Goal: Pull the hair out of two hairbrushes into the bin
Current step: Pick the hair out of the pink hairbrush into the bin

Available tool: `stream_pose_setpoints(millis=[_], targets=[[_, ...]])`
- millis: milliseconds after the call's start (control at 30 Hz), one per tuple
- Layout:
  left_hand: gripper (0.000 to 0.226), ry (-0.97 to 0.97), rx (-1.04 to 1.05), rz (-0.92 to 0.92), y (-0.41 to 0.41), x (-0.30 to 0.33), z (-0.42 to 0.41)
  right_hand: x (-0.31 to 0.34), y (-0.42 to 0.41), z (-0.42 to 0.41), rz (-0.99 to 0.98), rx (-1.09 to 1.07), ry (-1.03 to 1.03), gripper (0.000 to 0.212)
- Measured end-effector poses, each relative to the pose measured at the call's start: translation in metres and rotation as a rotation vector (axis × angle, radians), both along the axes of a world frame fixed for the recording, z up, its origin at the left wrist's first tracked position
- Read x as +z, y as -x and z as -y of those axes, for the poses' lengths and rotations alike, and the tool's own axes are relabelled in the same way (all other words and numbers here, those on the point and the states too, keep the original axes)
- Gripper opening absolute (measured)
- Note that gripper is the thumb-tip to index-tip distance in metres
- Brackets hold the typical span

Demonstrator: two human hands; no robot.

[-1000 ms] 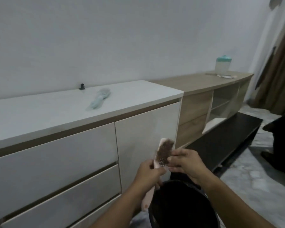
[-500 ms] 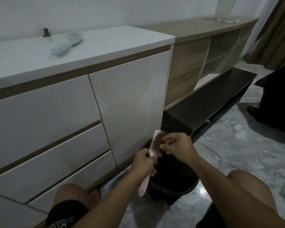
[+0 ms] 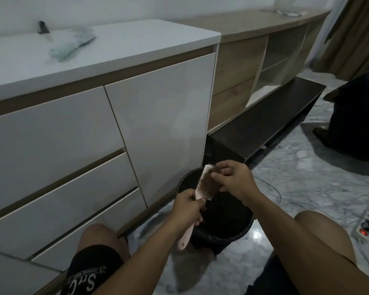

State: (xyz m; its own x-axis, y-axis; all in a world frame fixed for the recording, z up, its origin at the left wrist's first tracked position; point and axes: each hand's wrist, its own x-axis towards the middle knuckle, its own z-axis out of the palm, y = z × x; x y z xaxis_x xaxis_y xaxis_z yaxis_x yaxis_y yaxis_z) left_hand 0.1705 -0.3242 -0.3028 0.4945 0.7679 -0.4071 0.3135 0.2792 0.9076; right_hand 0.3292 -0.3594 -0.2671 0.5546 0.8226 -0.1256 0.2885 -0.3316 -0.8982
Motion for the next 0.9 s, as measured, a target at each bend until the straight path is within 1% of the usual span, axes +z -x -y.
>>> stream_pose_setpoints(millis=[33,133,167,233,333,400,467,533,600,633,667,767,900], targets=[[0.013,-0.007,-0.006,0.002,0.001,0.0,0.0,0.0,0.001,0.0,-0.015,-0.009,-0.003,0.026],[0.012,-0.006,-0.005,-0.005,0.006,-0.004,0.0,-0.004,-0.004,-0.001,-0.006,-0.06,0.044,0.012],[0.013,0.001,-0.002,-0.009,0.008,-0.005,0.0,-0.004,-0.007,-0.001,0.002,-0.057,0.062,0.011],[0.014,0.011,0.003,-0.014,0.009,-0.008,0.001,-0.004,-0.01,-0.002,0.014,-0.067,0.062,0.015],[0.016,0.011,0.015,-0.026,0.01,-0.009,0.001,-0.003,-0.012,-0.004,0.027,-0.182,0.014,0.021],[0.015,0.008,0.015,-0.029,0.01,-0.007,0.002,-0.004,-0.012,-0.005,0.081,-0.243,-0.021,0.026],[0.013,-0.016,0.012,-0.044,0.009,-0.004,0.001,-0.007,-0.014,-0.007,0.146,-0.228,-0.03,0.024],[0.013,-0.053,0.005,-0.064,0.009,-0.002,0.002,-0.006,-0.01,-0.006,0.111,-0.114,-0.023,0.012],[0.015,-0.099,-0.013,-0.075,0.011,0.0,0.004,-0.008,-0.006,-0.005,0.085,0.03,-0.003,0.024],[0.016,-0.119,-0.022,-0.076,0.012,0.0,0.006,-0.01,-0.004,-0.004,0.114,0.077,0.008,0.028],[0.017,-0.131,-0.027,-0.078,0.014,0.001,0.007,-0.01,-0.003,-0.004,0.147,0.091,0.008,0.026],[0.015,-0.122,-0.041,-0.085,0.018,0.0,0.009,-0.009,-0.003,-0.006,0.17,0.009,0.007,0.014],[0.011,-0.104,-0.06,-0.092,0.016,0.001,0.005,-0.004,-0.006,-0.005,0.124,-0.113,-0.034,0.011]])
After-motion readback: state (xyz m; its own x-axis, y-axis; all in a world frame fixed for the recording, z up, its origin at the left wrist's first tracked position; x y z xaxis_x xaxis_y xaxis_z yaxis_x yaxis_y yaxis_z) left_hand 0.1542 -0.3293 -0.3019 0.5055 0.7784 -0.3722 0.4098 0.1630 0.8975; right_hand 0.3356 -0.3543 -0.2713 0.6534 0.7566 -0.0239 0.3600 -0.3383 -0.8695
